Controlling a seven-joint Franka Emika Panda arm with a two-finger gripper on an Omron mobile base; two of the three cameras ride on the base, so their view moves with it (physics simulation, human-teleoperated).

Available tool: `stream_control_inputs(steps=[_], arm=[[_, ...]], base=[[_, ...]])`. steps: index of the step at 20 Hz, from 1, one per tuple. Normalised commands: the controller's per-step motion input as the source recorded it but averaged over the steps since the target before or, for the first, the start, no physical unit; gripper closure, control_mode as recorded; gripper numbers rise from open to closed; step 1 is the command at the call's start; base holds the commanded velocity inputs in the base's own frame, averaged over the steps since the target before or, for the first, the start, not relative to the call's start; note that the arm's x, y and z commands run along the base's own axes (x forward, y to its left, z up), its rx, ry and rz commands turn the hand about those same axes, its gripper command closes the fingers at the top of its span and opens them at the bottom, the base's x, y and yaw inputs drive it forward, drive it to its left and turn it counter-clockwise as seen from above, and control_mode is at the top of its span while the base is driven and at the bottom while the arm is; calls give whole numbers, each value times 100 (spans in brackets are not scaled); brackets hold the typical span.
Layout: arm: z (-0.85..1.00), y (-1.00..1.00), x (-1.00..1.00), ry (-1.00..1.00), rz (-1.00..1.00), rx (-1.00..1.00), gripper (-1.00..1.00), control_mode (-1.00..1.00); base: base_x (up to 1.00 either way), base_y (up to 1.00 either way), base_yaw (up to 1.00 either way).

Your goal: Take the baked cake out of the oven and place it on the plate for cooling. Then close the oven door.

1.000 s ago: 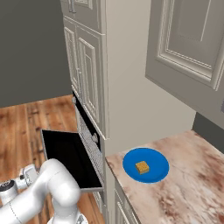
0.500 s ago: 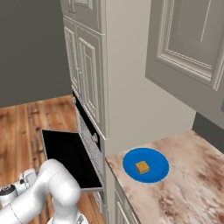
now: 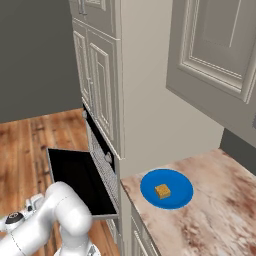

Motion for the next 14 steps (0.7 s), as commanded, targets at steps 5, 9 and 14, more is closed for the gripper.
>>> stream_control_inputs(steps=[5,9,14], arm=[[-56,9,33,-12,-4,-14,-100,-100],[-55,10,32,-13,-6,-16,-100,-100],[-49,10,31,-13,-8,-17,-100,-100]], base=[[0,0,0],[0,0,0],[0,0,0]])
